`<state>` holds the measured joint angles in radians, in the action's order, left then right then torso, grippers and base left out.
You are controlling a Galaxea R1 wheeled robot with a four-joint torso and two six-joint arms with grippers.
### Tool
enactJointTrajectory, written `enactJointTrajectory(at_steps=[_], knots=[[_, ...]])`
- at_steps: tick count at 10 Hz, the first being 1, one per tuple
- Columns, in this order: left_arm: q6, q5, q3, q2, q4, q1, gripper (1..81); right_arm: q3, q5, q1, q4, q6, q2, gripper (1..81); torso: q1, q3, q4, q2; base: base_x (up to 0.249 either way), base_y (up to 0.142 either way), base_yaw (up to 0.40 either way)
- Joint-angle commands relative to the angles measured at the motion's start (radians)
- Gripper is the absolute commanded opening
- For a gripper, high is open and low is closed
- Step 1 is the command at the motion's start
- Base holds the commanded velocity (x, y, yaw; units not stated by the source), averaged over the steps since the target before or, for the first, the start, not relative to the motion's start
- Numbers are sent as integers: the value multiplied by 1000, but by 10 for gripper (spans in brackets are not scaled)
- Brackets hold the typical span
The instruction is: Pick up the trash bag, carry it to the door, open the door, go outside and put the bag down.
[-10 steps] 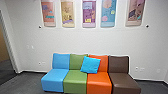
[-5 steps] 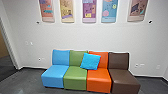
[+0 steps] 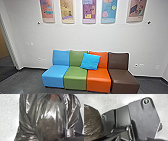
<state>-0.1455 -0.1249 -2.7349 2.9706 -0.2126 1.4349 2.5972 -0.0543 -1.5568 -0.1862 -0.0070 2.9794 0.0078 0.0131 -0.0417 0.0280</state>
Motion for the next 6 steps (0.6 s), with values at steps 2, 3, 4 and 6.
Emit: enactJointTrajectory(at_steps=[2, 3, 4, 6], knots=[[-3, -55, -3, -5, 4, -80, 10, -8, 50, 68, 7, -2, -3, 811, 0, 0, 0, 0, 0, 0, 0], [-3, -55, -3, -5, 5, -80, 10, -7, 50, 66, 7, -2, -3, 811, 1, 0, 0, 0, 0, 0, 0], [-3, -55, -3, -5, 4, -80, 10, -5, 50, 66, 7, -2, -3, 811, 1, 0, 0, 0, 0, 0, -86], [-2, -55, -3, -5, 4, -80, 10, -5, 50, 66, 7, -2, -3, 811, 1, 0, 0, 0, 0, 0, -155]])
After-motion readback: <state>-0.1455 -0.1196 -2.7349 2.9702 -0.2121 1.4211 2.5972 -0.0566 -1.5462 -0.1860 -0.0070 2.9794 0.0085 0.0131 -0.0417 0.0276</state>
